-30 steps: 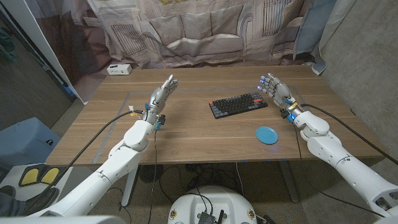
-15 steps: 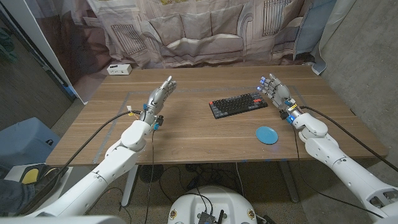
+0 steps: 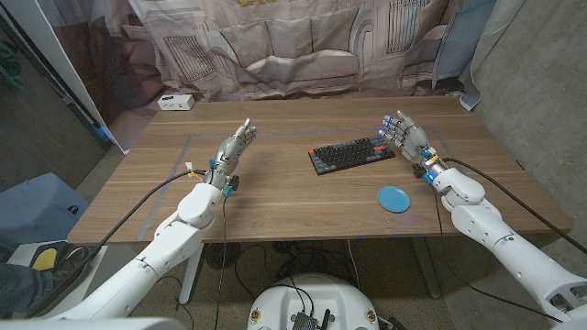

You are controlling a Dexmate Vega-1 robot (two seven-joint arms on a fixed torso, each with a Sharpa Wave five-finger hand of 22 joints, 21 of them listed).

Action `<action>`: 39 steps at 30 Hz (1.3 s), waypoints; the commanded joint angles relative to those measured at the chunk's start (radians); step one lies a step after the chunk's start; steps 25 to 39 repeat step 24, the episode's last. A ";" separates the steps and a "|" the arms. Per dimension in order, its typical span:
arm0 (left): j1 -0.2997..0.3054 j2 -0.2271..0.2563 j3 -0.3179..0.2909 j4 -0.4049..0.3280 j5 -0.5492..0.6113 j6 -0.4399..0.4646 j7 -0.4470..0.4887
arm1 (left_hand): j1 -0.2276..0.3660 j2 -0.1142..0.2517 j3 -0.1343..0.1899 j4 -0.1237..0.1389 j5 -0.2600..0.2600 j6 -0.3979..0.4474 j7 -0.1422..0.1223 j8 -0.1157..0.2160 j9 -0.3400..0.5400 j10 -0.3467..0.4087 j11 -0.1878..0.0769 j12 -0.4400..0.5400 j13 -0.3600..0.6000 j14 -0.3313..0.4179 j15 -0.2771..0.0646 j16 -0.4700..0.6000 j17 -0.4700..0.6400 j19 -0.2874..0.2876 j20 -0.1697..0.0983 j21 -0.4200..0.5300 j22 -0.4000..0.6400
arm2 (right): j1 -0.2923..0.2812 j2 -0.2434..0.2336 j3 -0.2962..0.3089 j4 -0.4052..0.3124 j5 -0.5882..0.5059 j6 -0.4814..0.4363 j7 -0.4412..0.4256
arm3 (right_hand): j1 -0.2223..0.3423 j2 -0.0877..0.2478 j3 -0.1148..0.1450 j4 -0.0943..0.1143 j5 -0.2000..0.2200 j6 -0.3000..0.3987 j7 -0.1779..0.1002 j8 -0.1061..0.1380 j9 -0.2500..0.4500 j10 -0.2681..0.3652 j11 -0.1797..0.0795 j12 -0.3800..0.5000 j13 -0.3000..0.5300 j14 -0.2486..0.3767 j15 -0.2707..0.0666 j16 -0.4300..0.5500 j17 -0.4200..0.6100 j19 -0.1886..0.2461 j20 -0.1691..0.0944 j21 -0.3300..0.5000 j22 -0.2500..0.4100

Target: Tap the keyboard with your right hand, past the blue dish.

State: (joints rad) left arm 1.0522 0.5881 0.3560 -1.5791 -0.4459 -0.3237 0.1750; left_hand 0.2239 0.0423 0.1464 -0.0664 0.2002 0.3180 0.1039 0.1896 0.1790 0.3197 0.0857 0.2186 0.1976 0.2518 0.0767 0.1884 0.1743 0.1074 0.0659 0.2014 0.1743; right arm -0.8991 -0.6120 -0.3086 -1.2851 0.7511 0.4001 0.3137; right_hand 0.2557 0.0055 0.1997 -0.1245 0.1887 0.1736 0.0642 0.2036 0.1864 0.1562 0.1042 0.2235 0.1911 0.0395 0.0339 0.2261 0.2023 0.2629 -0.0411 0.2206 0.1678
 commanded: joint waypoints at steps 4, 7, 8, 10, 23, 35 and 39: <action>-0.024 -0.025 0.014 0.060 -0.004 -0.040 -0.017 | 0.005 0.012 0.004 -0.009 -0.004 0.006 -0.002 0.004 0.004 0.009 -0.002 0.000 0.004 0.007 -0.002 0.003 0.006 0.005 -0.004 -0.003 0.004 | -0.004 0.001 -0.001 -0.007 -0.011 -0.005 -0.027 | -0.010 -0.003 -0.006 0.000 0.002 0.009 0.000 0.006 0.001 0.008 0.003 0.001 0.000 0.012 0.004 0.007 0.004 0.011 -0.003 -0.002 0.002; -0.029 -0.027 0.015 0.068 -0.006 -0.045 -0.022 | 0.005 0.012 0.004 -0.009 -0.004 0.007 -0.003 0.004 0.004 0.011 -0.003 0.000 0.004 0.007 -0.002 0.003 0.006 0.005 -0.005 -0.003 0.004 | -0.001 0.001 -0.002 -0.005 -0.016 -0.002 -0.028 | -0.011 -0.003 -0.007 0.001 0.002 0.010 0.001 0.006 0.001 0.007 0.005 0.000 0.000 0.011 0.003 0.006 0.004 0.011 -0.003 -0.002 0.002; -0.030 -0.027 0.015 0.071 -0.006 -0.047 -0.024 | 0.005 0.012 0.004 -0.009 -0.004 0.007 -0.002 0.004 0.004 0.011 -0.002 0.000 0.004 0.008 -0.002 0.003 0.006 0.005 -0.004 -0.003 0.004 | -0.002 0.001 -0.002 -0.007 -0.017 -0.002 -0.032 | -0.012 -0.002 -0.007 0.001 0.002 0.010 0.001 0.005 0.001 0.008 0.005 0.000 0.000 0.011 0.004 0.006 0.004 0.011 -0.003 -0.003 0.002; -0.031 -0.028 0.015 0.072 -0.010 -0.050 -0.027 | 0.005 0.013 0.004 -0.009 -0.004 0.007 -0.003 0.005 0.004 0.010 -0.003 0.000 0.004 0.008 -0.002 0.003 0.006 0.005 -0.004 -0.003 0.004 | -0.005 0.002 -0.002 -0.014 -0.016 -0.006 -0.038 | -0.012 -0.002 -0.007 0.002 0.002 0.010 0.002 0.005 0.001 0.008 0.005 0.000 0.000 0.012 0.004 0.006 0.004 0.011 -0.002 -0.003 0.002; -0.034 -0.006 0.009 0.073 -0.030 -0.052 -0.065 | 0.005 0.013 0.004 -0.010 -0.004 0.010 -0.002 0.005 0.004 0.013 -0.001 0.000 0.004 0.009 -0.001 0.003 0.006 0.004 -0.004 -0.004 0.004 | -0.026 0.009 -0.002 -0.056 -0.026 -0.012 -0.090 | -0.013 -0.001 -0.008 0.002 0.003 0.014 0.003 0.004 0.001 0.012 0.004 -0.001 0.000 0.015 0.005 0.005 0.004 0.012 0.001 -0.006 0.002; -0.034 -0.006 0.009 0.074 -0.030 -0.053 -0.066 | 0.005 0.013 0.004 -0.010 -0.004 0.010 -0.002 0.005 0.004 0.013 -0.001 0.000 0.004 0.008 -0.002 0.003 0.006 0.003 -0.003 -0.004 0.004 | -0.028 0.008 -0.001 -0.060 -0.024 -0.014 -0.092 | -0.013 0.000 -0.008 0.002 0.003 0.014 0.002 0.004 0.001 0.012 0.003 -0.001 0.000 0.015 0.006 0.005 0.004 0.012 0.002 -0.006 0.002; -0.034 -0.006 0.009 0.074 -0.030 -0.053 -0.066 | 0.005 0.013 0.004 -0.010 -0.004 0.010 -0.002 0.005 0.004 0.013 -0.001 0.000 0.004 0.008 -0.002 0.003 0.006 0.003 -0.003 -0.004 0.004 | -0.028 0.008 -0.001 -0.060 -0.024 -0.014 -0.092 | -0.013 0.000 -0.008 0.002 0.003 0.014 0.002 0.004 0.001 0.012 0.003 -0.001 0.000 0.015 0.006 0.005 0.004 0.012 0.002 -0.006 0.002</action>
